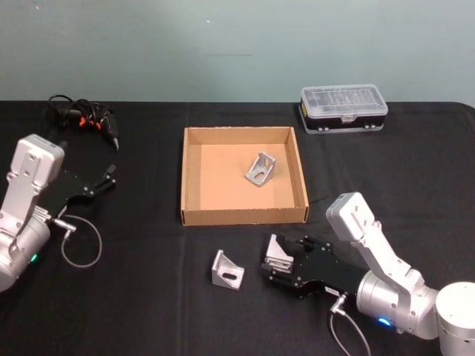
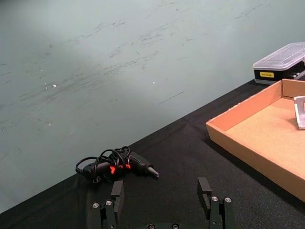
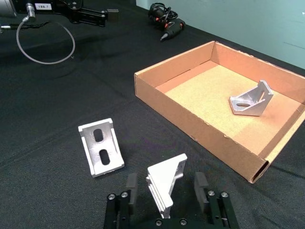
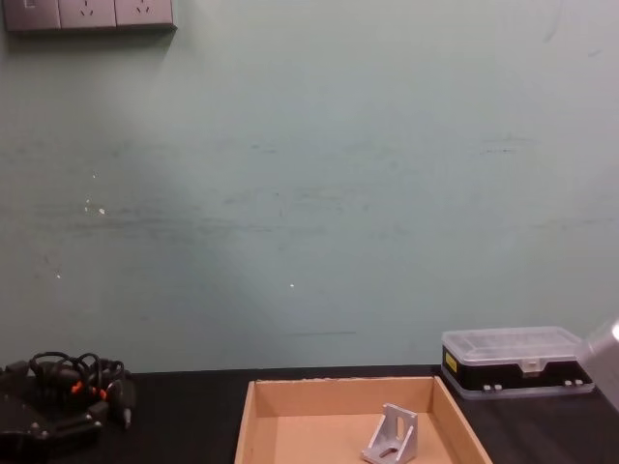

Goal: Use one hand to pick up the angle iron from the table and place it into the box.

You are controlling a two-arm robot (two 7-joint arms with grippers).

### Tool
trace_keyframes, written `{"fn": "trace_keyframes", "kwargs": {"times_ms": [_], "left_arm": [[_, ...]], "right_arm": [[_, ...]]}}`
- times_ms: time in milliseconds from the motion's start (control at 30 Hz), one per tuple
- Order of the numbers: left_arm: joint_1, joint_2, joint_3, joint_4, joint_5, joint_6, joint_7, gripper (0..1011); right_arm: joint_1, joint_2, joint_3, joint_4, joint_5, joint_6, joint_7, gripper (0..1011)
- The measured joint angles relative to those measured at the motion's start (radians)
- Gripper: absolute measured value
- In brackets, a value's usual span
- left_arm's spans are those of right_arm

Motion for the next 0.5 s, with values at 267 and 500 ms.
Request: {"fn": "trace_keyframes", "kwargs": {"times_ms": [267,500], "left_arm": [[0.0,0.0,0.0,0.0,0.0,0.0,0.0,1011],[0.0,0.0,0.0,0.0,0.0,0.0,0.0,1011]], "right_arm": [[-0.001,0.001,0.001,-0.001,0.001,0.0,0.0,551],[-0.002,0.001,0.001,-0.002,0.001,0.0,0.0,283]]}}
